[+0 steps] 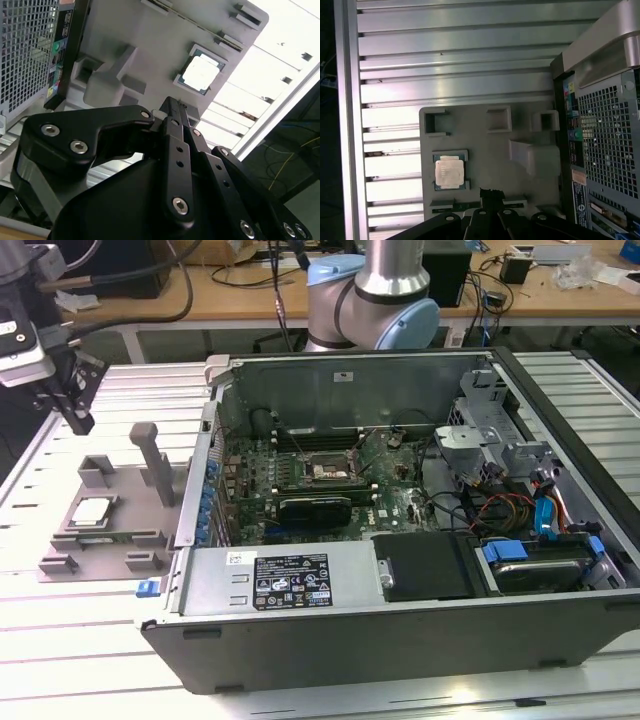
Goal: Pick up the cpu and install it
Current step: 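Reach for the cpu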
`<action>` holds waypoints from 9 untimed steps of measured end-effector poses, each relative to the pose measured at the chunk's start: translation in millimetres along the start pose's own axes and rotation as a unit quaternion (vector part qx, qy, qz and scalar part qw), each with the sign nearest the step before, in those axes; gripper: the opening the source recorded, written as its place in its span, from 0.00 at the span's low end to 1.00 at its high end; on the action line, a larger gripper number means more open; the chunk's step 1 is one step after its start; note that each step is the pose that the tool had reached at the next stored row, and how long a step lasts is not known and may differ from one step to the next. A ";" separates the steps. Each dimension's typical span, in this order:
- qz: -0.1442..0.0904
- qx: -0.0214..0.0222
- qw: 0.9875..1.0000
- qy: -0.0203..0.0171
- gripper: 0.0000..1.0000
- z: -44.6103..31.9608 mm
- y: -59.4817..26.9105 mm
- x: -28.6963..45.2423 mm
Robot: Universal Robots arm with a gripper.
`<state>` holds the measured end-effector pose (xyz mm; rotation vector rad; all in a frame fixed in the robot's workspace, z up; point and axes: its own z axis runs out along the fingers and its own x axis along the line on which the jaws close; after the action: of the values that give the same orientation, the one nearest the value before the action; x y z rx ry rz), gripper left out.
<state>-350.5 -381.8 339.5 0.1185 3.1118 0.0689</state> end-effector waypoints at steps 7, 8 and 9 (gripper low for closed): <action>0.000 0.000 1.000 0.000 0.11 10.9 -1.2 11.7; 0.000 0.000 1.000 0.000 0.11 12.6 -1.4 13.1; 0.000 0.000 1.000 0.000 0.11 14.2 -1.6 14.5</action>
<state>-364.7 -381.6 324.9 0.1187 3.1119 0.0688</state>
